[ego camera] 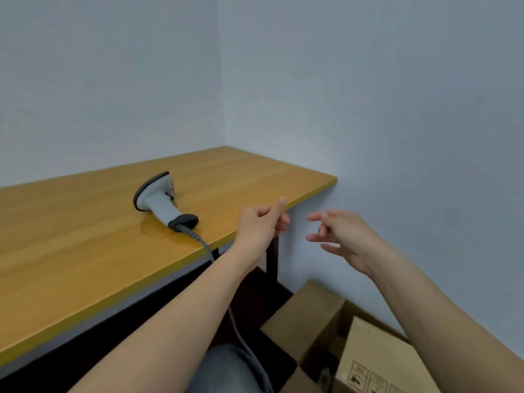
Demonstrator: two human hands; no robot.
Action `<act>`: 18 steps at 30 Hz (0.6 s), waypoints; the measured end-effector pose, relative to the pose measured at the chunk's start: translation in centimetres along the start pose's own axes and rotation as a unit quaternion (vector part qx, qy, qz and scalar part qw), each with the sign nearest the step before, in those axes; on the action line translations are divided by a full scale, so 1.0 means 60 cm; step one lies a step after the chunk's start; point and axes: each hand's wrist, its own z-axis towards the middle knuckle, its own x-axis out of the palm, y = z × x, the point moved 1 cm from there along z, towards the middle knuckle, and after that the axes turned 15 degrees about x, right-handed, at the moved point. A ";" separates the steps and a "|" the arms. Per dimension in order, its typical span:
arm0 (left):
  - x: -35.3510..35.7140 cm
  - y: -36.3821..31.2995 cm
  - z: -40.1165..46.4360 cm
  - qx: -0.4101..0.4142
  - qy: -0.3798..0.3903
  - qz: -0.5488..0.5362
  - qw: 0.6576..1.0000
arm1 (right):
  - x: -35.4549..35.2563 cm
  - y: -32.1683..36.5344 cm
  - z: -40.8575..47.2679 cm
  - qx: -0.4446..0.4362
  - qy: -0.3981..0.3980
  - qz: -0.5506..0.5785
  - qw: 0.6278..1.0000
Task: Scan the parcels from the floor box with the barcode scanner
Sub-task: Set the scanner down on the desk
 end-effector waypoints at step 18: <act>-0.423 -0.015 -0.023 -0.153 -0.183 0.193 0.952 | 0.361 0.073 -0.012 -0.150 0.033 -0.233 0.960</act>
